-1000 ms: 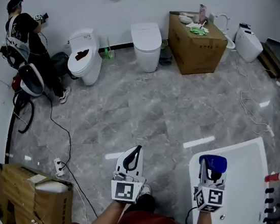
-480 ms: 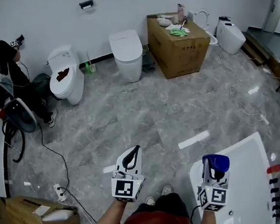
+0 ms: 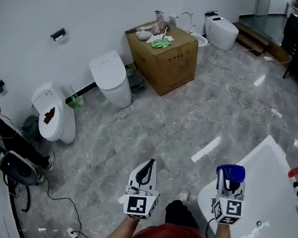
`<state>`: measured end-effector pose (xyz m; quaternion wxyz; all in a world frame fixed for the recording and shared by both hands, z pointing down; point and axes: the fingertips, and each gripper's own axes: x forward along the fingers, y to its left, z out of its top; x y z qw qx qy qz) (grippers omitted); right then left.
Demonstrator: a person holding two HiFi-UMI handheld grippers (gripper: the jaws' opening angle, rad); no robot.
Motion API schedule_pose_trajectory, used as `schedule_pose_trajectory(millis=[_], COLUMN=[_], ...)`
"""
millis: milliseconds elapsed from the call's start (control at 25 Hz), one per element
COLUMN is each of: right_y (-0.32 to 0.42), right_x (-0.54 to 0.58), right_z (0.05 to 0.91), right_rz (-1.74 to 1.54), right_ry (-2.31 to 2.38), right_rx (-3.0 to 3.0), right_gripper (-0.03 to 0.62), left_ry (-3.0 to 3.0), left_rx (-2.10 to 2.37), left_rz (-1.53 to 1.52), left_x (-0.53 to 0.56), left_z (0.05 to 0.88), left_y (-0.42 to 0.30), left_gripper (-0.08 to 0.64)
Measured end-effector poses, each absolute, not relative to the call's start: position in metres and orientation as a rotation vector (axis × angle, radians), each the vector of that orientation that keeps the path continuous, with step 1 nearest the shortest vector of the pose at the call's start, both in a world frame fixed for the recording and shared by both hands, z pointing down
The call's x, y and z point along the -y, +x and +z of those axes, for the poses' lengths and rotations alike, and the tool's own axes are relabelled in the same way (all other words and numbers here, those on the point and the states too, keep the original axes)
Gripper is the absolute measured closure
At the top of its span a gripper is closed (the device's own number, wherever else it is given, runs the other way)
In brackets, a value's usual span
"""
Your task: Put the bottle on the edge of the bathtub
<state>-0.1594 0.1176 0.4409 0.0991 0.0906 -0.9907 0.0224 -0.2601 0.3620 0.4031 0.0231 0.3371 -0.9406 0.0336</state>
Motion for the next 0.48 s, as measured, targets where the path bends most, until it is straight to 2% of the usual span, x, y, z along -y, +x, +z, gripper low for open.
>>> schedule_pose_trajectory(millis=[200,480], right_y=[-0.19,-0.201], right_x=[-0.052,0.038], right_z=[0.441,0.447], right_rz=[0.075,0.094], right_ry=[0.421,0.646], right_rx=[2.911,2.858], right_gripper=[0.439,0.439], left_ry=[1.181,1.355], left_rx=[2.862,2.798], left_rz=[0.089,0.087], left_x=[-0.284,-0.184], left_z=[0.399,0.397], left_y=[-0.321,-0.373], left_gripper=[0.555,0.555])
